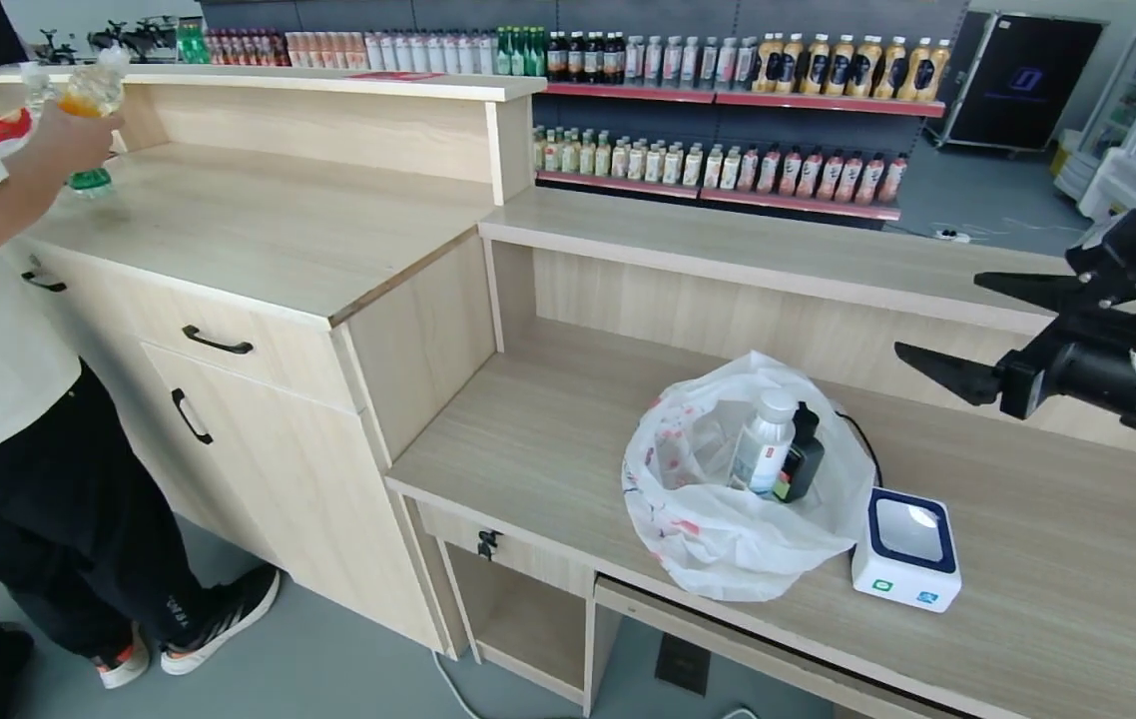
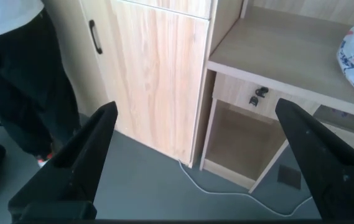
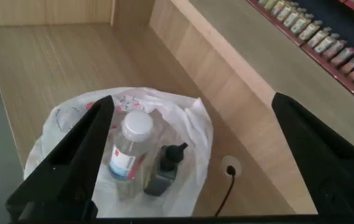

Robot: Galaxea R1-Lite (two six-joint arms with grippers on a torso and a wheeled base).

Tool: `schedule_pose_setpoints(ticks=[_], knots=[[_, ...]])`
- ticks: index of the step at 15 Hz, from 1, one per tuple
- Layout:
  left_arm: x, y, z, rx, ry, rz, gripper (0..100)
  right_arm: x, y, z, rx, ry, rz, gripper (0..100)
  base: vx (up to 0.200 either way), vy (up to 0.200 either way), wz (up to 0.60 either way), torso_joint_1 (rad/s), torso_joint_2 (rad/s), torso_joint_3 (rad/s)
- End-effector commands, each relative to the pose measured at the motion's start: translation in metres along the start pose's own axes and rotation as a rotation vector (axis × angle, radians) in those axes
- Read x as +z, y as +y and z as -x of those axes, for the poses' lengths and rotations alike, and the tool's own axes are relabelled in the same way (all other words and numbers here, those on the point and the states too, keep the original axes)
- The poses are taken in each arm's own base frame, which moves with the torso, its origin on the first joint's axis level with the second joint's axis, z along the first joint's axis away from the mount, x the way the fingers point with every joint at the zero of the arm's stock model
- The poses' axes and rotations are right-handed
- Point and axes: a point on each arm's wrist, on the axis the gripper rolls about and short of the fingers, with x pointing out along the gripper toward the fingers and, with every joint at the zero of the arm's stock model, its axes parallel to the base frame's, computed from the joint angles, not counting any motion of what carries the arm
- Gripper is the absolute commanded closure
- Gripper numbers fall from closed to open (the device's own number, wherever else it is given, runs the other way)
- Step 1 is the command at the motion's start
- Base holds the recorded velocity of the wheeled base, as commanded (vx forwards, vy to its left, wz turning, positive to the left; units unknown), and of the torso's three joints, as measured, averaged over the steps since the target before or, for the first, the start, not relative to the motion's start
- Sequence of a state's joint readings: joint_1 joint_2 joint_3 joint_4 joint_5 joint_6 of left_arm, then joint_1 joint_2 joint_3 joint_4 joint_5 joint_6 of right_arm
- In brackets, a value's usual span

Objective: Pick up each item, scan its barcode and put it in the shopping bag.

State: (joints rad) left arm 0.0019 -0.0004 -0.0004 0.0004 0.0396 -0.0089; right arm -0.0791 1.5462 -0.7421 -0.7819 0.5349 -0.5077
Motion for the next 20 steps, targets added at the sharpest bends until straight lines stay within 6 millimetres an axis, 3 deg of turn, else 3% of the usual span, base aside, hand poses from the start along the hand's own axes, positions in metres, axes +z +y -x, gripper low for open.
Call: schedule_pose_setpoints(ticks=[1,3,7,10,13,14,15,18,20], knots=[[0.000,0.000,0.000,0.001,0.000,0.000,0,0.049,-0.023,0.041,-0.142,-0.071,0.026,0,0.000,0.000,-0.60,0.022,0.00,-0.012],[0.000,0.000,0.000,0.001,0.000,0.000,0,0.068,-0.036,0.061,-0.303,0.042,-0.061,0,0.000,0.000,-0.60,0.002,0.01,0.007],[0.000,0.000,0.000,0.001,0.000,0.000,0,0.083,-0.021,0.100,-0.497,0.289,-0.279,0,0.000,0.000,-0.60,0.004,0.00,0.004],[0.000,0.000,0.000,0.001,0.000,0.000,0,0.078,0.005,0.132,-0.622,0.424,-0.399,0,0.000,0.000,-0.60,-0.002,0.00,0.002],[0.000,0.000,0.000,0.001,0.000,0.000,0,0.061,0.056,0.178,-0.633,0.394,-0.420,0,0.000,0.000,-0.40,0.003,0.00,0.003],[0.000,0.000,0.000,0.001,0.000,0.000,0,0.055,0.067,0.185,-0.622,0.388,-0.421,0,0.000,0.000,0.00,0.000,0.00,0.000],[0.000,0.000,0.000,0.001,0.000,0.000,0,0.041,0.086,0.197,-0.616,0.359,-0.415,0,0.000,0.000,0.00,0.000,0.00,0.000],[0.000,0.000,0.000,0.001,0.000,0.000,0,-0.048,0.158,0.220,-0.606,0.285,-0.417,0,0.000,0.000,0.00,0.000,0.00,0.000],[0.000,0.000,0.000,0.001,0.000,0.000,0,-0.068,0.188,0.242,-0.578,0.326,-0.414,0,0.000,0.000,0.00,0.000,0.00,0.000]])
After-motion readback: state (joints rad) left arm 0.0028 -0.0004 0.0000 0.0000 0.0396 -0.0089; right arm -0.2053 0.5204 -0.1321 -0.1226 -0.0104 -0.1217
